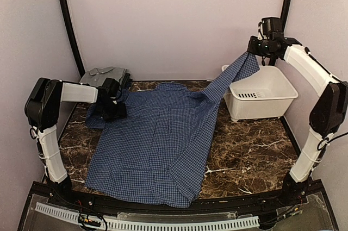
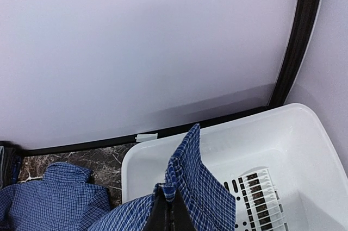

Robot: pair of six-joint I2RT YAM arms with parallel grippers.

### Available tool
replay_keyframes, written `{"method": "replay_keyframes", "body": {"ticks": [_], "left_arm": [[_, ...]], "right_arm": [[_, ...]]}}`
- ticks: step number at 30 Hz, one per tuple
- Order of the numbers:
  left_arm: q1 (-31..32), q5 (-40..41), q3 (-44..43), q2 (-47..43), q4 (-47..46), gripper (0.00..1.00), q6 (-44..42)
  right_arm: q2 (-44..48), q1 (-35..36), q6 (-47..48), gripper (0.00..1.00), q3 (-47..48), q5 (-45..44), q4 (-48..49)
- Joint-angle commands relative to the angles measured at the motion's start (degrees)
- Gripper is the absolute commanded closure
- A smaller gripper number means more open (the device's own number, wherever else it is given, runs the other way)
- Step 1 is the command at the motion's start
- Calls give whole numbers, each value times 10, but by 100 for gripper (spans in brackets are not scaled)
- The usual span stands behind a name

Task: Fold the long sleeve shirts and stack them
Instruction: Flatten out the crumpled shirt at the center of the board.

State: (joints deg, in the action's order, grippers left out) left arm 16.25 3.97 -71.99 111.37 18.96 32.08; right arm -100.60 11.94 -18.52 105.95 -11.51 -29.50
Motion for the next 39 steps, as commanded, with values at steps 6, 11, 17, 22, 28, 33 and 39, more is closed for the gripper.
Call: {"method": "replay_keyframes", "body": {"ticks": [6,11,17,22,28,33,39], "left_arm": [[-32,16,24,-2,39,30,2],[-33,-3,20,-9,35,31,-3],[-31,-46,0,-15,27,30,-9],[-25,-64,-24,-20,39,30,-14],[13,-87,-55,-46,50,31,-44],[48,-99,-77,-54,57,30,-57],[108,-173,-94,-50,77,31,-76]], "right_arm": [[79,55,23,100,-66,39,66],[110,106,25,100,-122,40,56],[146,173,2,100,-222,-9,31],[164,214,-44,100,-338,-56,3],[162,226,-87,100,-454,-107,-24],[197,212,-116,100,-494,-171,-52],[246,162,-116,100,-520,-184,-70]]}}
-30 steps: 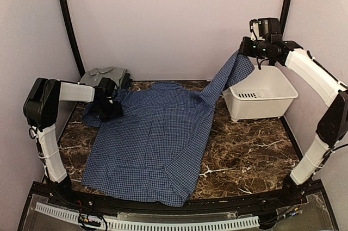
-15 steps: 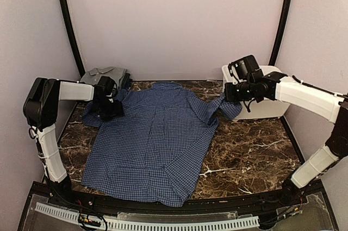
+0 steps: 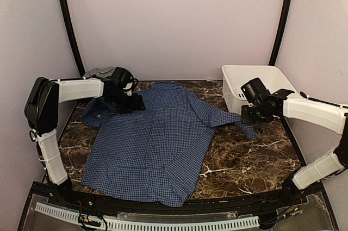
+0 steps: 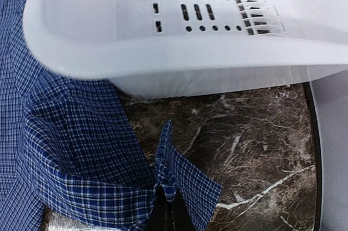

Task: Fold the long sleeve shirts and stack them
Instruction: Flatten out the crumpled shirt at the center of the board.

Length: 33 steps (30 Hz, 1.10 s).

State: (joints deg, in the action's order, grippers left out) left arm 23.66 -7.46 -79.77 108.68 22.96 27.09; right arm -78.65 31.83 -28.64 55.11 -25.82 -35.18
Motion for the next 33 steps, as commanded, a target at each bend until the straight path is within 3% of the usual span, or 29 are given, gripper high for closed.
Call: {"method": "replay_keyframes", "body": {"ticks": [1,8,17,21,33], "left_arm": [[43,-67,-17,-24,42,31,-30],[142,-156,58,-73,55,42,-17],[230,-155,157,-113,53,54,34],[271,-148,166,-108,59,58,54],[316,-148,157,-71,47,69,90]], "right_arm": [[31,-50,-12,100,-19,-37,-11],[34,-108,2,100,-57,17,47],[19,-108,18,100,-45,43,92],[32,-109,24,100,-42,50,100],[72,-108,39,100,-33,71,116]]}}
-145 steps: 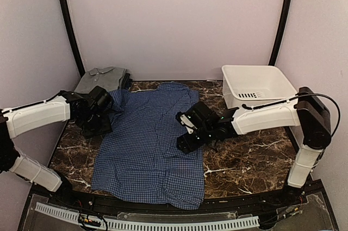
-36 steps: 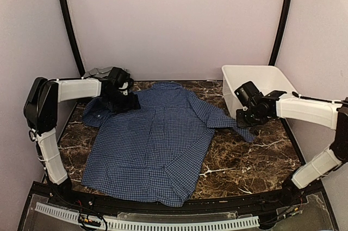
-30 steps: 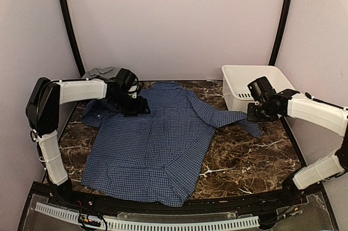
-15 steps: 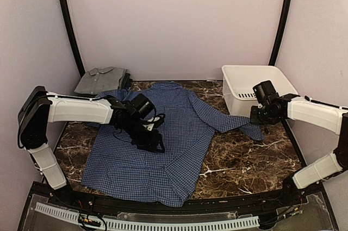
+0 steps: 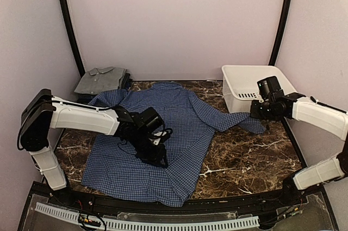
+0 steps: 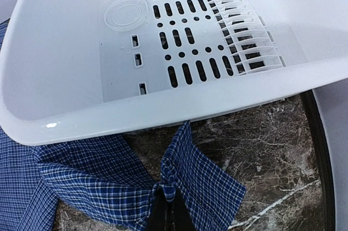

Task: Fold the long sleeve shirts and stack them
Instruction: Flatten out the crumpled shirt at the center of the board.

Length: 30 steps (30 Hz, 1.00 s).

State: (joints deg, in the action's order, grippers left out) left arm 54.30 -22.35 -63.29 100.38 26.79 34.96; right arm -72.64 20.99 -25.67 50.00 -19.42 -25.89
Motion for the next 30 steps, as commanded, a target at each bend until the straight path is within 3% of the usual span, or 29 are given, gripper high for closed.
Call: {"method": "replay_keyframes", "body": {"ticks": [1,5,10,16,21,30], "left_arm": [[12,4,-11,16,10,71,12],[18,27,-18,27,22,74,11],[23,36,-40,27,26,88,11],[50,27,-90,24,28,94,-20],[83,-42,-126,32,-6,94,-62],[138,-142,-238,123,-30,96,-125]], "right_arm": [[14,0,10,100,18,8,24],[18,0,12,100,19,15,32],[17,1,12,100,18,26,40],[13,1,17,100,15,23,42],[15,1,22,100,19,10,33],[10,0,23,100,28,-4,29]]}}
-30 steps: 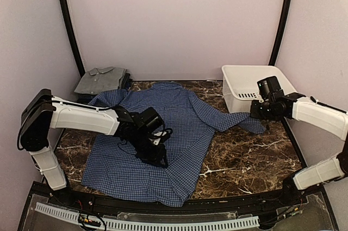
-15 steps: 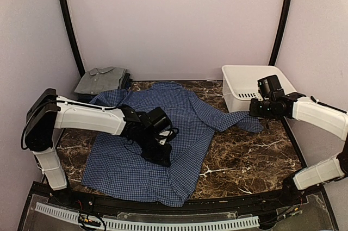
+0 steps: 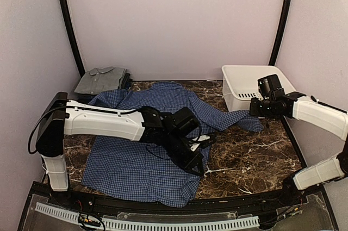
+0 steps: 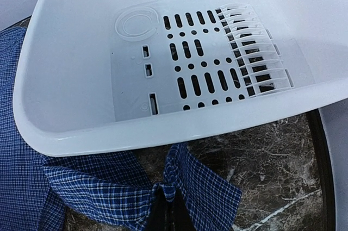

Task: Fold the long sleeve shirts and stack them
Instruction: Flatten out the crumpled shirt at the center of the board.

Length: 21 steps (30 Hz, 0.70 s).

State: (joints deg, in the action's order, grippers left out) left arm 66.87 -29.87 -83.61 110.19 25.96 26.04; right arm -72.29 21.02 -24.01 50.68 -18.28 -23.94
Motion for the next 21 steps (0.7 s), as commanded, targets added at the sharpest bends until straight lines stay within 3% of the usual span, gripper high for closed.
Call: {"method": "replay_keyframes", "body": {"ticks": [1,7,12,15,21], "left_arm": [[12,-72,-46,36,-27,95,-36],[17,-116,-104,93,-47,90,-34],[19,-125,-128,123,-73,69,-18],[19,-125,-137,127,-98,66,-5],[-1,-44,-148,108,-91,61,26]], "right_arm": [[4,1,8,100,23,-17,9],[-1,0,11,100,37,-20,4],[4,1,13,100,46,-21,-1],[8,1,14,100,54,-22,-5],[11,11,21,100,73,12,-7]]}}
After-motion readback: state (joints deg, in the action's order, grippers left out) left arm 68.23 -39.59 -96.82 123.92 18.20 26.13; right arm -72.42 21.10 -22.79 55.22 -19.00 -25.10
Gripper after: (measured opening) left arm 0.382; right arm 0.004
